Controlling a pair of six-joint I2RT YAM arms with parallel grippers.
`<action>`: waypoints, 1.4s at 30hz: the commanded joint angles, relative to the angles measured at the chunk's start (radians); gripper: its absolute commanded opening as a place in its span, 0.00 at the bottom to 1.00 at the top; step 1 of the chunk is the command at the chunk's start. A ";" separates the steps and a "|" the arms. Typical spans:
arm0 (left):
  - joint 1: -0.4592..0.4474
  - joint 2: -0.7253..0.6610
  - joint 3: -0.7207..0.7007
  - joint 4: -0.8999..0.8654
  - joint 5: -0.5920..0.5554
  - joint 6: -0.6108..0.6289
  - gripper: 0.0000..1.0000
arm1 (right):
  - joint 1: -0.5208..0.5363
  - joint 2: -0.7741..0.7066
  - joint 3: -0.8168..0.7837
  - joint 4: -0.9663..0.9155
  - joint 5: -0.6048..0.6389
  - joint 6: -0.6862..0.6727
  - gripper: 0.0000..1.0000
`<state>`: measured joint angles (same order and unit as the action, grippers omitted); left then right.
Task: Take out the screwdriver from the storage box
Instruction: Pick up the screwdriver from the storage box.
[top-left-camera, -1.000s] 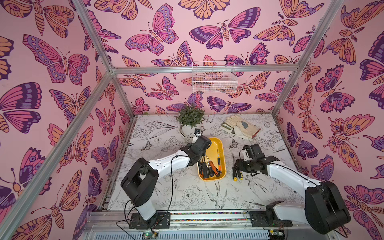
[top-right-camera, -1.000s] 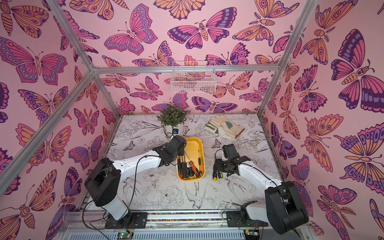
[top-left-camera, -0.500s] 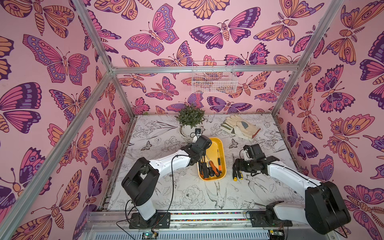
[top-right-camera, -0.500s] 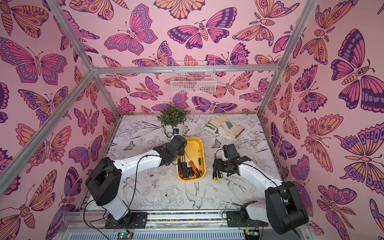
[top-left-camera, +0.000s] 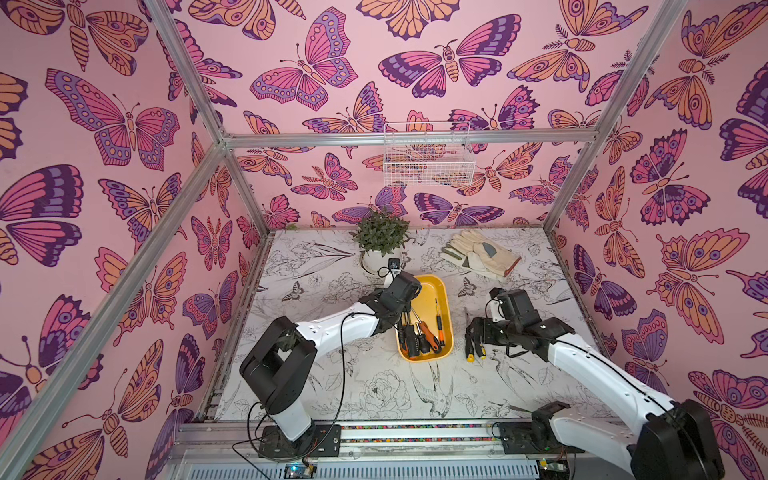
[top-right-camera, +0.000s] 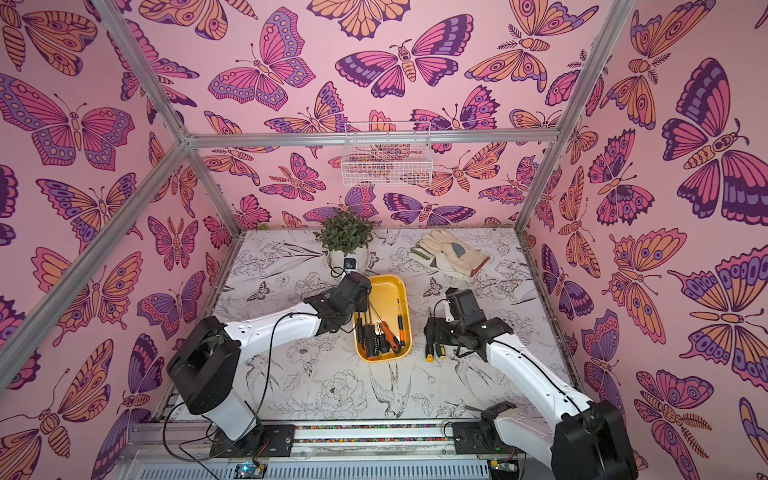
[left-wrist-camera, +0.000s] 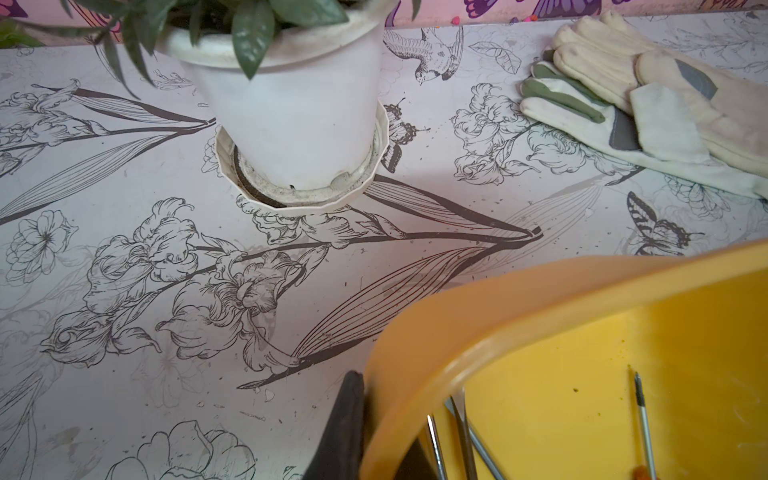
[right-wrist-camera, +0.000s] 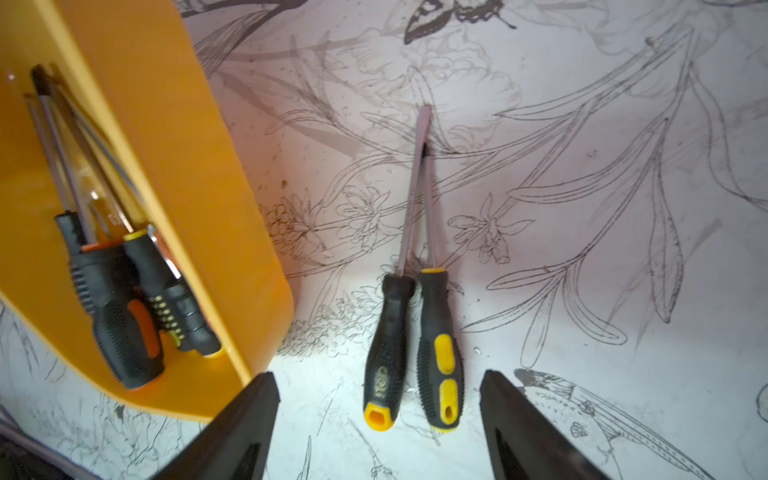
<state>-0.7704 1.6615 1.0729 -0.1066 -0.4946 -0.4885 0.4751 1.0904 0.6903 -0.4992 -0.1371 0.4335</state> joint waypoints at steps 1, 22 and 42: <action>0.009 -0.060 -0.032 0.062 -0.019 -0.011 0.00 | 0.090 -0.020 0.063 -0.056 0.065 0.052 0.81; 0.011 -0.043 -0.034 0.069 -0.012 -0.018 0.00 | 0.364 0.389 0.292 0.096 0.123 0.059 0.59; 0.018 -0.046 -0.039 0.073 -0.002 -0.022 0.00 | 0.349 0.602 0.402 0.104 0.133 -0.001 0.45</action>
<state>-0.7631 1.6402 1.0454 -0.0788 -0.4927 -0.4908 0.8318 1.6718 1.0603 -0.3946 -0.0185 0.4450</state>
